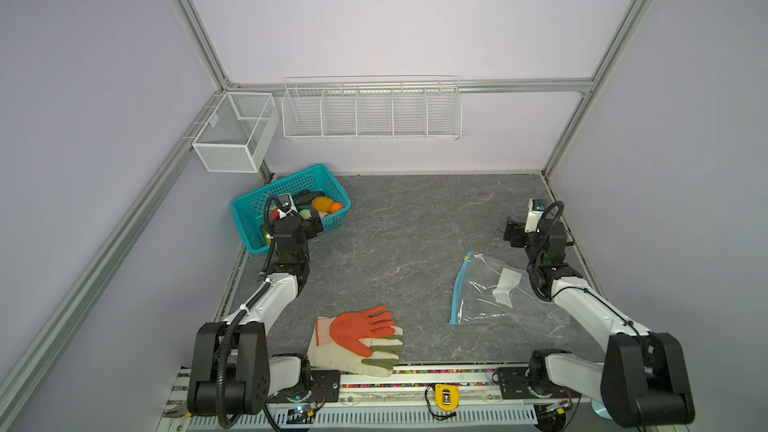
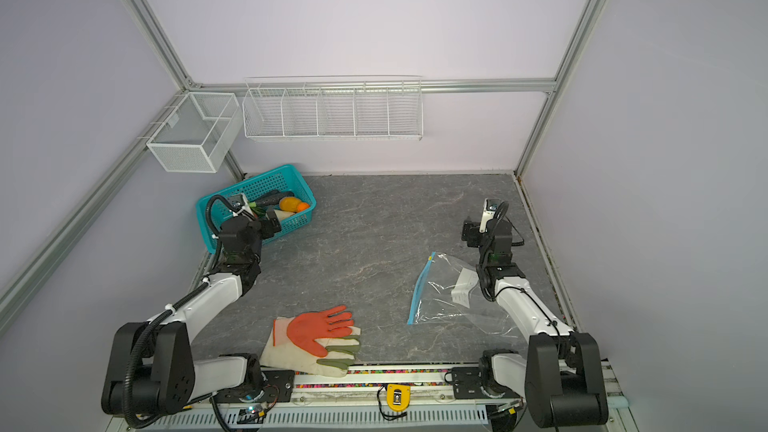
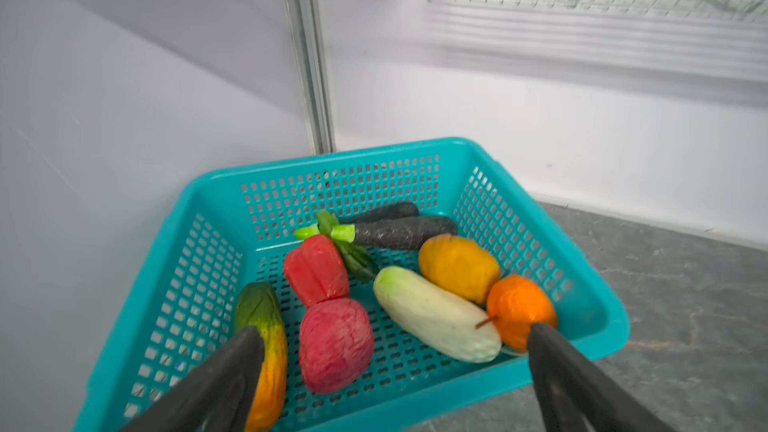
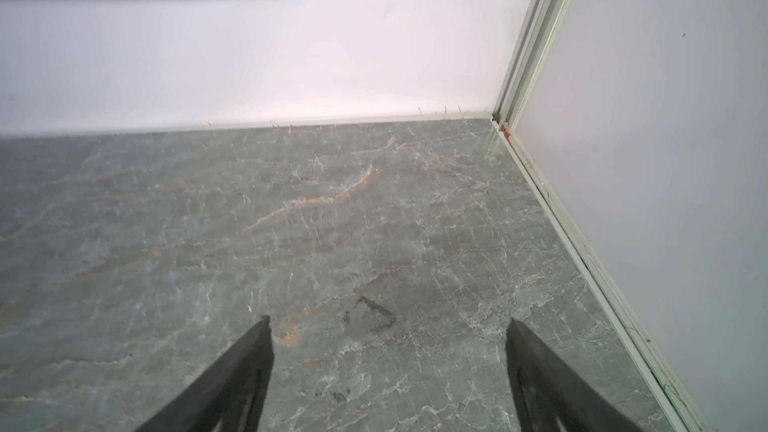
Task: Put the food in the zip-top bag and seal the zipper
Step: 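Reach the left gripper to the teal basket rim while the right gripper moves forward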
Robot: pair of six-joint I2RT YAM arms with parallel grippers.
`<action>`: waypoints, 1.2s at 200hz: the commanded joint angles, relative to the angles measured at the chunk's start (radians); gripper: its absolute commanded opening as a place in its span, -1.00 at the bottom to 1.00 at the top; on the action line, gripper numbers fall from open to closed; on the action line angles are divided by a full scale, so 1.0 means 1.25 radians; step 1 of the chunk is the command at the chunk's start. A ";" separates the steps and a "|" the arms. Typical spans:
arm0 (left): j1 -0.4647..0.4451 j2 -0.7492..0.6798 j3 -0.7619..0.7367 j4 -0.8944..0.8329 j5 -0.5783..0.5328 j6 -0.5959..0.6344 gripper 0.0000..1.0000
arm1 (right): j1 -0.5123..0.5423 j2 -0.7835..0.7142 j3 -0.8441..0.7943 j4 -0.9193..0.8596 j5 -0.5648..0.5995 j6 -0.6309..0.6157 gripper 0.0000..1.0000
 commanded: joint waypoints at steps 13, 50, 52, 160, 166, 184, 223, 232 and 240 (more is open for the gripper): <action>-0.041 0.009 0.113 -0.254 0.009 -0.115 0.97 | 0.053 0.005 0.069 -0.164 -0.032 0.104 0.77; -0.043 0.088 0.239 -0.399 0.065 -0.194 0.97 | 0.152 0.096 0.159 -0.242 -0.083 0.108 0.76; -0.043 0.094 0.248 -0.407 0.067 -0.197 0.97 | 0.156 0.100 0.162 -0.243 -0.083 0.106 0.76; -0.042 0.361 0.564 -0.653 0.193 -0.323 0.93 | 0.355 0.346 0.340 -0.245 -0.104 0.123 0.77; -0.043 0.376 0.580 -0.658 0.201 -0.326 0.91 | 0.360 0.357 0.347 -0.247 -0.105 0.124 0.77; -0.044 0.419 0.630 -0.678 0.206 -0.333 0.87 | 0.371 0.384 0.364 -0.251 -0.109 0.123 0.77; -0.043 0.528 0.769 -0.762 0.197 -0.338 0.66 | 0.376 0.415 0.385 -0.252 -0.111 0.120 0.77; -0.045 0.562 0.812 -0.797 0.193 -0.336 0.63 | 0.376 0.419 0.390 -0.256 -0.110 0.118 0.77; -0.045 0.589 0.848 -0.822 0.193 -0.338 0.62 | 0.376 0.422 0.393 -0.258 -0.109 0.116 0.77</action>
